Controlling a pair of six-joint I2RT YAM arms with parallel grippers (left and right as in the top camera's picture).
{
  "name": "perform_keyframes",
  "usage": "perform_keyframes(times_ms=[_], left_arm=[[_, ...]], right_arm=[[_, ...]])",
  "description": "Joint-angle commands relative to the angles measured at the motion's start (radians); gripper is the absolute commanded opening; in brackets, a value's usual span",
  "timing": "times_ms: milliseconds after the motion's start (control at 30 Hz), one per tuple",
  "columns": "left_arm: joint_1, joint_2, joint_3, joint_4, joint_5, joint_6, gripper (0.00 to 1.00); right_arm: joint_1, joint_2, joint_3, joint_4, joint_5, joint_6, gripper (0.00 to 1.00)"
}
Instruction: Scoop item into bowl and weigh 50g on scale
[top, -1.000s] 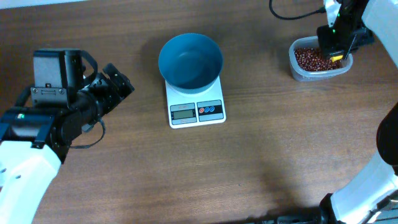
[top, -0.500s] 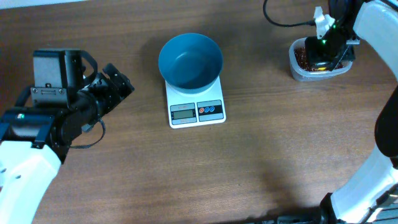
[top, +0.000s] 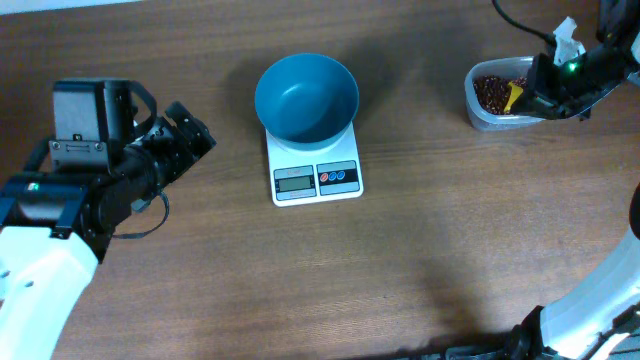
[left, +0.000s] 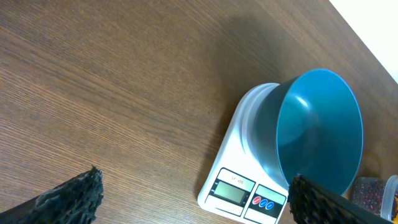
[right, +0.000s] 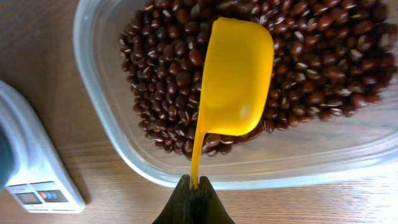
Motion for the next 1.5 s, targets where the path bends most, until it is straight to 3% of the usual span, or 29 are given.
perform_keyframes(times_ms=[0,267,467,667,1167,1200,1233,1267,1300,1400,1467], left_arm=[[0.005,-0.010,0.010,0.002,-0.018,0.016,0.99],[0.005,-0.010,0.010,0.002,-0.018,0.016,0.99],[0.005,-0.010,0.010,0.003,-0.018,0.016,0.99],[0.005,-0.010,0.010,0.003,-0.018,0.016,0.99],[0.005,-0.010,0.010,-0.002,0.029,0.018,0.99],[-0.001,-0.010,0.010,-0.003,0.114,0.089,0.89],[-0.012,-0.010,0.010,-0.003,0.150,0.126,0.65],[-0.042,-0.010,0.010,-0.011,0.163,0.140,0.07],[-0.070,-0.010,0.010,-0.012,0.172,0.139,0.00],[-0.230,-0.010,0.010,-0.013,0.154,0.193,0.00],[-0.356,-0.008,0.010,-0.014,0.048,0.192,0.00]], right_arm=[[0.006,0.018,-0.016,-0.021,-0.077,0.064,0.04],[-0.007,0.087,-0.016,-0.059,-0.082,0.064,0.04],[-0.116,0.087,-0.016,-0.071,-0.209,0.036,0.04],[-0.119,0.087,-0.016,-0.076,-0.325,0.034,0.04],[-0.119,0.102,-0.016,-0.019,-0.312,0.034,0.04],[-0.119,0.102,-0.016,-0.019,-0.310,0.034,0.04],[-0.119,0.102,-0.016,-0.018,-0.309,0.034,0.04],[-0.119,0.102,-0.016,-0.014,-0.309,0.034,0.04],[-0.119,0.102,-0.016,-0.015,-0.309,0.034,0.04],[-0.119,0.102,-0.016,-0.014,-0.309,0.034,0.04],[-0.119,0.102,-0.016,-0.014,-0.309,0.034,0.04]])
